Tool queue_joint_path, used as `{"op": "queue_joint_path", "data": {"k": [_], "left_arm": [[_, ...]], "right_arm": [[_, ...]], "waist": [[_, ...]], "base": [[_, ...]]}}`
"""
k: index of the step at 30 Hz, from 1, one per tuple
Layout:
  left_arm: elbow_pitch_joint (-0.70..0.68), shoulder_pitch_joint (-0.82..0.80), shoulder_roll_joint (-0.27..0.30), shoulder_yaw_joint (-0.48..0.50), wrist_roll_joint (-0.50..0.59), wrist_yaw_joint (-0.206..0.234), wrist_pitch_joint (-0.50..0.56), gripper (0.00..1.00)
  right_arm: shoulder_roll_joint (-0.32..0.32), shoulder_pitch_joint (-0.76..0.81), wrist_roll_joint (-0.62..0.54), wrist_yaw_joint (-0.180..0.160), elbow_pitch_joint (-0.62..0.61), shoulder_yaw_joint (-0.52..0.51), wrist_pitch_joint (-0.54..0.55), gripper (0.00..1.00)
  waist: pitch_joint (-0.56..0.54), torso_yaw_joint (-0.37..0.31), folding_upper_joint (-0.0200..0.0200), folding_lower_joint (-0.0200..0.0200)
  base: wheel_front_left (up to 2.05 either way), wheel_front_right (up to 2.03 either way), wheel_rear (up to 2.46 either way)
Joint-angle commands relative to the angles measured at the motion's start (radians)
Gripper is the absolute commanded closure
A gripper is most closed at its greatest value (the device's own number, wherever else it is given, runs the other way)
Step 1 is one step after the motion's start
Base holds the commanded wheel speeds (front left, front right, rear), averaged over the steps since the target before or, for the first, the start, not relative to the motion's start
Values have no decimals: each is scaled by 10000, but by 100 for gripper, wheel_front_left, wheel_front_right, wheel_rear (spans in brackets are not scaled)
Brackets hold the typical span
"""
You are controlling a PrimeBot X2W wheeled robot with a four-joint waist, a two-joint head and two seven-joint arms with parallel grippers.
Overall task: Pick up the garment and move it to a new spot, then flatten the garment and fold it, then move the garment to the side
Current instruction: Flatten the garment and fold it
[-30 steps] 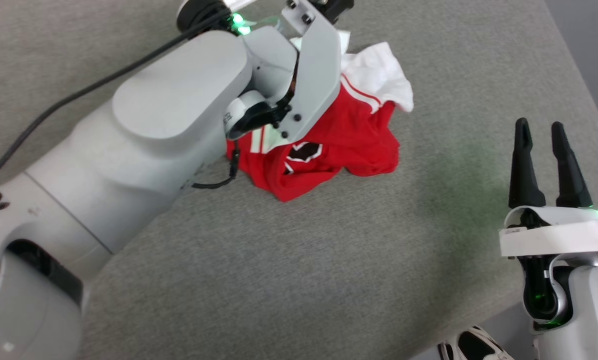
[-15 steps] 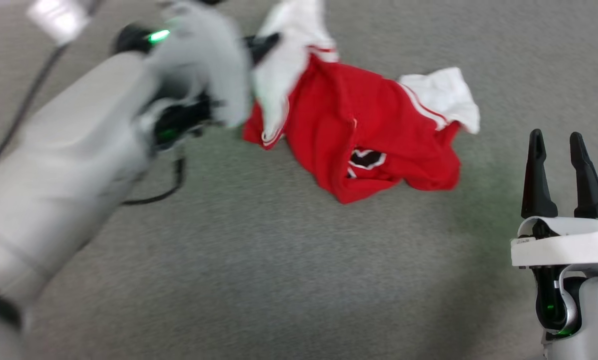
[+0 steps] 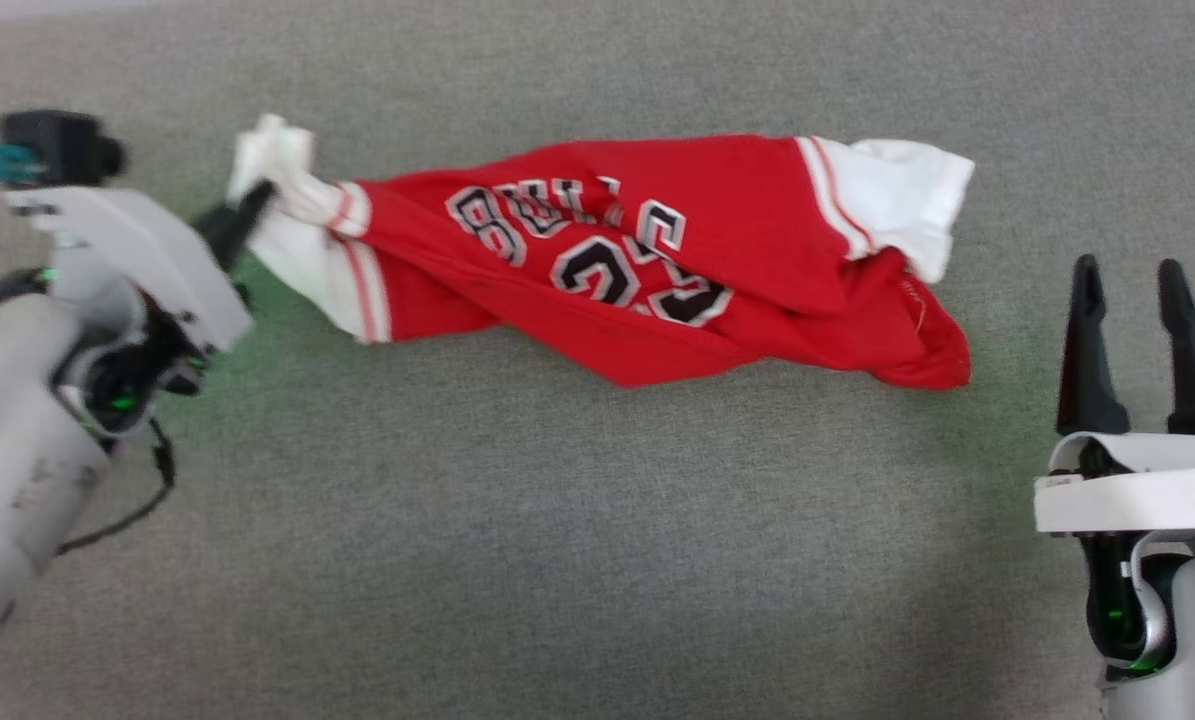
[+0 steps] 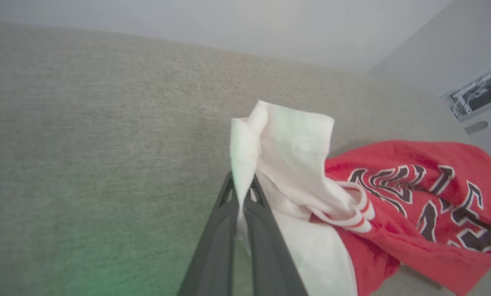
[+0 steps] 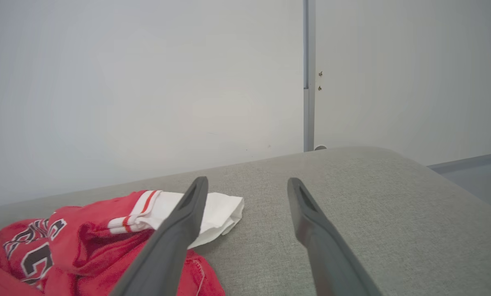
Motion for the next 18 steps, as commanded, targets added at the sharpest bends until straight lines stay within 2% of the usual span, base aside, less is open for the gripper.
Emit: {"op": "queue_joint_path", "data": {"k": [1,5,13,15,17,18], "left_arm": [[97,39,86,155,-158,21,-153,100],[603,158,378,524,-438,22,-545,100],[1738,515,291,555,-684,24,-361,99],[1834,606,278,528,-626,24,-442,84],[1949,672,258,623,-714,24,-615,53],[1994,692,250,666,-746,24,-697,33]], "right_arm": [[-59,102,-57,-14,-44,-107,-49,0],[-96,178,-60,-14,-95,-169,-49,0],[-71,166,-83,-14,-126,-140,-49,0],[-84,154,-109,-14,-128,-132,-49,0],[-141,133,-141,-14,-119,-117,-49,0],[-158,124,-156,-14,-111,-96,-49,0]], "waist": [[76,-71,0,0],[134,-117,0,0],[203,-124,0,0],[188,-101,0,0],[157,-60,0,0],[127,-38,0,0]], "base": [[0,0,0],[0,0,0],[0,0,0],[0,0,0],[0,0,0],[0,0,0]]}}
